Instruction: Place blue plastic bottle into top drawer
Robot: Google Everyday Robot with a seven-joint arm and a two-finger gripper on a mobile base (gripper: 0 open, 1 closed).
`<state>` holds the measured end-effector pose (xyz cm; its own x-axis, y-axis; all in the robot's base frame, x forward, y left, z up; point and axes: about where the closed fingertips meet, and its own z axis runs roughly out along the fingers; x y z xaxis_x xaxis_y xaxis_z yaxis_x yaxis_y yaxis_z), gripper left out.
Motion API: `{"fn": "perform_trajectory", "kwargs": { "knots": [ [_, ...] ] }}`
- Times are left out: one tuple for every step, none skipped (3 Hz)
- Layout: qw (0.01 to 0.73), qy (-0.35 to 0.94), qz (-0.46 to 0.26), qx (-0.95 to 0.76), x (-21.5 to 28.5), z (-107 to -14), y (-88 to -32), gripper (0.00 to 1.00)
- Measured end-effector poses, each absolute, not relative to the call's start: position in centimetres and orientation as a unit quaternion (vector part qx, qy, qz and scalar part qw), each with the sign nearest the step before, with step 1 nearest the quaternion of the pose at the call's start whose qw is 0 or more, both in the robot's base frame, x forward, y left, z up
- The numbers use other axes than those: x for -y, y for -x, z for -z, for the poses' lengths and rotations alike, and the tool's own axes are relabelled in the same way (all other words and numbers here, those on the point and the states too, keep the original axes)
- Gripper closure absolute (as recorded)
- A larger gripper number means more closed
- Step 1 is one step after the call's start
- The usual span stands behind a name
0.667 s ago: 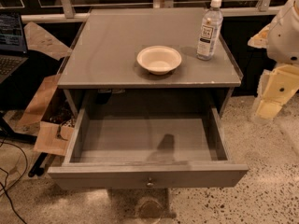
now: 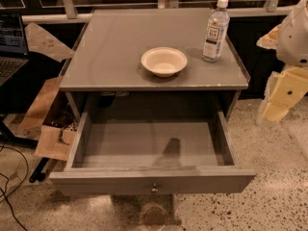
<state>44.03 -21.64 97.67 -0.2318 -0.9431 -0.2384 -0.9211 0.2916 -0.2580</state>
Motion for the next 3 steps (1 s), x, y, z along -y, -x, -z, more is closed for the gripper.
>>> {"fn": "perform_trajectory", "kwargs": {
  "knots": [
    [0.214,0.586,0.009,-0.782,22.8,-97.7,-45.3,0.00],
    [0.251,0.595,-0.035,-0.763,24.5,-97.7,-47.0,0.00],
    [0.305,0.606,-0.084,-0.730,27.3,-98.1,-49.7,0.00]
  ]
}}
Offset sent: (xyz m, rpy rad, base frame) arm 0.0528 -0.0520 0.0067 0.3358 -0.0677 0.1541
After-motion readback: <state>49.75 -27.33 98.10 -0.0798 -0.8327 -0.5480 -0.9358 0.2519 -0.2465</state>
